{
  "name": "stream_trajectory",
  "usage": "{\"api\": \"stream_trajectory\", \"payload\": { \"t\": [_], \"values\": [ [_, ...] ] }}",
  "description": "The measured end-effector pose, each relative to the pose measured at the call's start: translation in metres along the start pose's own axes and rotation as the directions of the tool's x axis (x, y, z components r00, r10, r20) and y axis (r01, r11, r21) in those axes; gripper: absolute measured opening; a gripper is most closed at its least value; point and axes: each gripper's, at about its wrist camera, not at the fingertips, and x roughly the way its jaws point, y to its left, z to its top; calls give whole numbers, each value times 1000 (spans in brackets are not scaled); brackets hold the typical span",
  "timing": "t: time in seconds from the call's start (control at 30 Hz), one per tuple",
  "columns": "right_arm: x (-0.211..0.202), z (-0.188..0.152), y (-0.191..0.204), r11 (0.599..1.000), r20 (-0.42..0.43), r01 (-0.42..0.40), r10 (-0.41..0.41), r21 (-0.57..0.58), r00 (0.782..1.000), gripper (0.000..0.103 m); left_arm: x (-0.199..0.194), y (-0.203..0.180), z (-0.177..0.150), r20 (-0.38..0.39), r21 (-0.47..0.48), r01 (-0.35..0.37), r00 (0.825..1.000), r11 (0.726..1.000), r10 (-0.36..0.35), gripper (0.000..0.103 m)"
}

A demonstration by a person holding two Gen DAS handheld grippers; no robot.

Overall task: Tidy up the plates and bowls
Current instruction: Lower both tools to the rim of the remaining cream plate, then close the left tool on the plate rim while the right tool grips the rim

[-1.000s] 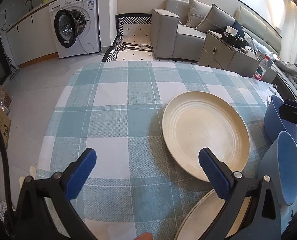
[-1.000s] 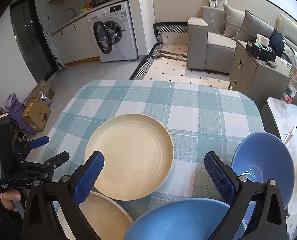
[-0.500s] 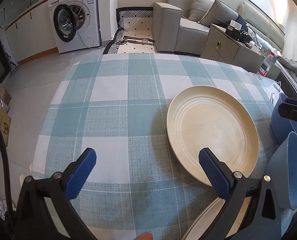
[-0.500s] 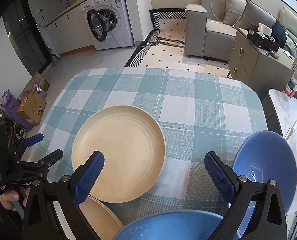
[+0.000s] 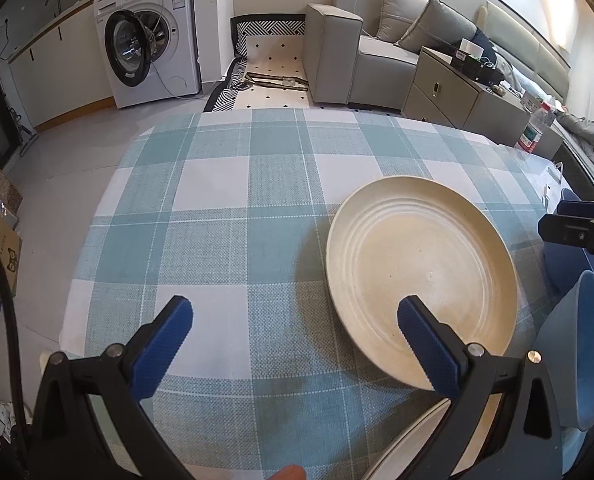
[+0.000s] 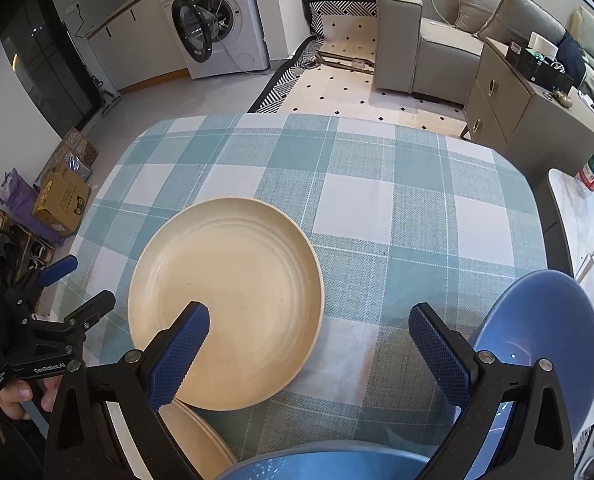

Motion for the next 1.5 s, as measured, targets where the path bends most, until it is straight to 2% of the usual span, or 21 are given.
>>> {"api": "stream_trajectory", "payload": {
  "t": [0.3,0.67,0.77,0.83,1.0,1.1,1.17,1.23,1.37,1.5],
  "values": [
    [16,1,4,1000,-48,-6,5,-14,999,102,7,-8,-3,-17,25,-14,1000,1000,15,103],
    [46,3,-1,1000,-149,-10,11,3,989,92,19,-10,-7,-46,30,-21,999,999,22,103],
    [49,4,1,1000,-157,-7,5,-12,988,90,23,-10,-7,-51,27,-20,998,999,22,103],
    [51,5,1,1000,-166,-2,0,-12,986,85,25,-9,-7,-57,23,-17,998,1000,19,103],
    [52,6,4,999,-159,-7,2,-31,987,84,29,-9,-8,-65,25,-9,998,1000,11,102],
    [54,5,7,999,-166,-8,0,-46,986,80,32,-8,-8,-75,21,-3,997,1000,4,101],
    [58,4,8,998,-175,-11,2,-55,985,79,34,-7,-9,-79,14,3,997,1000,-2,95],
    [63,2,9,998,-190,-15,3,-64,982,73,35,-7,-9,-88,13,20,996,1000,-19,94],
    [71,-1,11,997,-204,-24,9,-72,979,69,36,-10,-11,-103,26,40,994,999,-37,76],
    [74,-3,13,996,-214,-28,9,-85,977,57,38,-14,-13,-113,40,58,992,998,-53,61]
  ]
}}
